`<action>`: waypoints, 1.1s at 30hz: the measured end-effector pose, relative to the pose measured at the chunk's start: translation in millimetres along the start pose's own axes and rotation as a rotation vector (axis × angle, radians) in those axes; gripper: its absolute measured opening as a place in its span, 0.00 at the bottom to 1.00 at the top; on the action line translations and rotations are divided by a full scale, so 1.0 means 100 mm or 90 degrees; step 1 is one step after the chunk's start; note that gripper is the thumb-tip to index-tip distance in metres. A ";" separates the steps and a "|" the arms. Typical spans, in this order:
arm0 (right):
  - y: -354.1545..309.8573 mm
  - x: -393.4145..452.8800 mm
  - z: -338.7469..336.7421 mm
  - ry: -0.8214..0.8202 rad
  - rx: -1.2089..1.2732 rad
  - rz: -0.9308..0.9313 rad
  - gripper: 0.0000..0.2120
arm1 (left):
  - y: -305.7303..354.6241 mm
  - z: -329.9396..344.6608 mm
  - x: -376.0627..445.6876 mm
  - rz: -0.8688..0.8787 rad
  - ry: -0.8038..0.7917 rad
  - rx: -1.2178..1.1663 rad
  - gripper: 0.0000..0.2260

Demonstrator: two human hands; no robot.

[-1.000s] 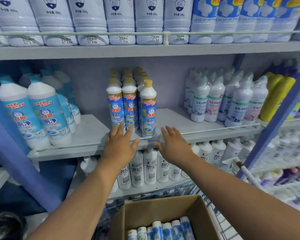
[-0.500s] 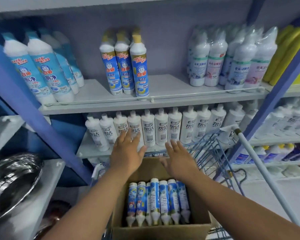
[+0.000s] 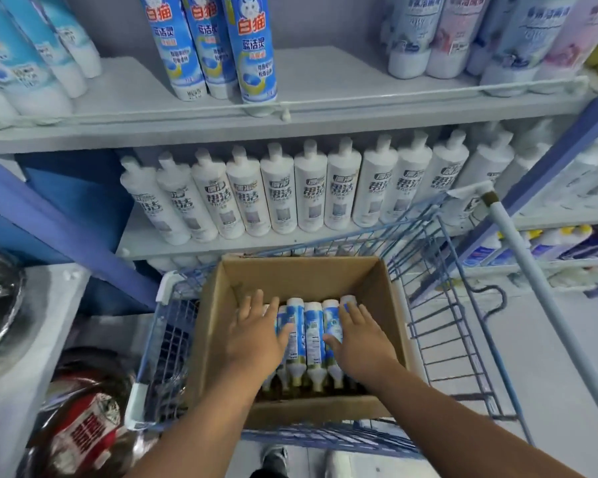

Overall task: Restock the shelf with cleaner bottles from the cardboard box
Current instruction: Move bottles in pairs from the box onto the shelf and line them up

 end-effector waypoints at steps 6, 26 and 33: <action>0.15 0.33 0.53 -0.034 0.040 0.077 0.36 | 0.00 0.69 0.31 0.021 -0.052 -0.016 0.30; 0.72 1.25 2.09 -0.120 0.493 0.530 0.25 | 0.18 2.60 1.10 -0.135 -0.332 -0.257 0.30; 0.87 1.34 2.57 0.105 0.764 0.739 0.46 | 0.29 2.93 1.21 -0.286 -0.379 -0.545 0.22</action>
Point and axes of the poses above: each hand's wrist, its own x-axis towards the middle knuckle, its own z-axis out of the palm, y = z × x, the point moved 5 cm from there along x, towards the middle knuckle, and after that the axes turned 13 degrees about x, right-handed, at the moved point
